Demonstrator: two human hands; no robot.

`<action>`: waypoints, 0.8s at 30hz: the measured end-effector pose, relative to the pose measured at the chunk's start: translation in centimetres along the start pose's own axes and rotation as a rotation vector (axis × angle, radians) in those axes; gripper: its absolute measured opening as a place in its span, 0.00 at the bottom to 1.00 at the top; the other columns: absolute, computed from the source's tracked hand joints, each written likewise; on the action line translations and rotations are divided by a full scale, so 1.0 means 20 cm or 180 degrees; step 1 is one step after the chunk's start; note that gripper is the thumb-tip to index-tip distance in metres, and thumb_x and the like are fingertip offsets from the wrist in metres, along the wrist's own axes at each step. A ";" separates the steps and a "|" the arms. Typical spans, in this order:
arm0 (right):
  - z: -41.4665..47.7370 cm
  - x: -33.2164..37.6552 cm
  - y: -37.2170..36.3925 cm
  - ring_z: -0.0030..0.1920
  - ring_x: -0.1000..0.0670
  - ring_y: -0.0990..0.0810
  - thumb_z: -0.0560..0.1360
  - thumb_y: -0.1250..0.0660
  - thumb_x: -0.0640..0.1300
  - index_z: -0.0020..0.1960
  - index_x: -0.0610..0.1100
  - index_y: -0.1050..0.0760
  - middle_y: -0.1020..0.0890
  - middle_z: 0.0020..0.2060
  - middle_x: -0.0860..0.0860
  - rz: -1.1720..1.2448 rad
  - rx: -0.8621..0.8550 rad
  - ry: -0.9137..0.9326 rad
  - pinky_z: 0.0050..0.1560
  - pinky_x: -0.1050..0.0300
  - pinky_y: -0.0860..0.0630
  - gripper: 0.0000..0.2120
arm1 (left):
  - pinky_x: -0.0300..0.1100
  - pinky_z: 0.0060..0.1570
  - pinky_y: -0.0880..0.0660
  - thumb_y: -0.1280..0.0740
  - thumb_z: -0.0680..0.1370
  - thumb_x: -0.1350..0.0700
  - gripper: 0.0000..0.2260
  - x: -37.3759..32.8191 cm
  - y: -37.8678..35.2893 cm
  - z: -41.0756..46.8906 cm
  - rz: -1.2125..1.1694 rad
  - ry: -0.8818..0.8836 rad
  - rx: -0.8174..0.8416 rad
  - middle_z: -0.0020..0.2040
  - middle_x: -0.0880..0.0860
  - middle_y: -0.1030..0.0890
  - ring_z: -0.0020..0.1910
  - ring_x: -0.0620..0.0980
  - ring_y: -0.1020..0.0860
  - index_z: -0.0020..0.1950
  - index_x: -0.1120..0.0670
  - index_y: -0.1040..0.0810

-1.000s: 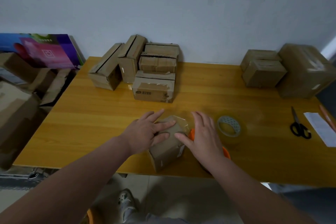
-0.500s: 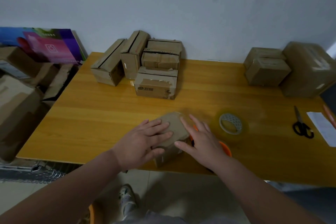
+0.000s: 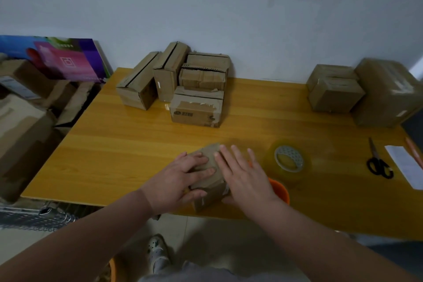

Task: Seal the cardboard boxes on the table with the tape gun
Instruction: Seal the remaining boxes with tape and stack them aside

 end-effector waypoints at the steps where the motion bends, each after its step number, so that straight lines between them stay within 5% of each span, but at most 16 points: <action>1: 0.00 -0.01 0.01 0.77 0.42 0.61 0.75 0.37 0.61 0.78 0.46 0.66 0.63 0.77 0.45 0.0118 -0.0017 0.0033 0.73 0.39 0.62 0.48 | 0.59 0.69 0.45 0.47 0.80 0.38 0.24 0.00 0.00 0.00 0.0008 -0.0006 -0.0017 0.67 0.54 0.29 0.72 0.53 0.36 0.71 0.49 0.30; 10: 0.11 -0.10 0.04 0.75 0.42 0.68 0.69 0.30 0.64 0.76 0.48 0.70 0.70 0.75 0.46 0.0254 0.0368 -0.0228 0.73 0.39 0.64 0.57 | 0.58 0.69 0.44 0.45 0.80 0.39 0.23 0.00 -0.01 0.00 -0.0051 0.0006 -0.0093 0.66 0.53 0.27 0.71 0.52 0.37 0.70 0.49 0.30; 16: 0.13 -0.02 0.04 0.75 0.39 0.69 0.70 0.31 0.64 0.76 0.44 0.70 0.70 0.75 0.44 -0.0277 0.0304 -0.0145 0.72 0.36 0.63 0.57 | 0.59 0.68 0.41 0.46 0.80 0.40 0.23 -0.01 0.00 0.01 0.0002 0.0067 -0.0197 0.63 0.54 0.24 0.69 0.54 0.32 0.66 0.52 0.26; 24: 0.10 -0.03 0.05 0.74 0.39 0.71 0.70 0.30 0.63 0.76 0.52 0.71 0.73 0.74 0.45 -0.0142 0.0451 0.0142 0.72 0.34 0.64 0.56 | 0.58 0.69 0.42 0.45 0.80 0.39 0.22 -0.03 0.02 0.02 0.0018 0.0130 -0.0067 0.64 0.53 0.25 0.70 0.50 0.34 0.66 0.52 0.29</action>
Point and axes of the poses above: each hand's wrist, its own z-axis towards the middle knuckle, its own y-axis out of the back of the hand, x = y × z, the point moved 4 cm from there along z, towards the middle knuckle
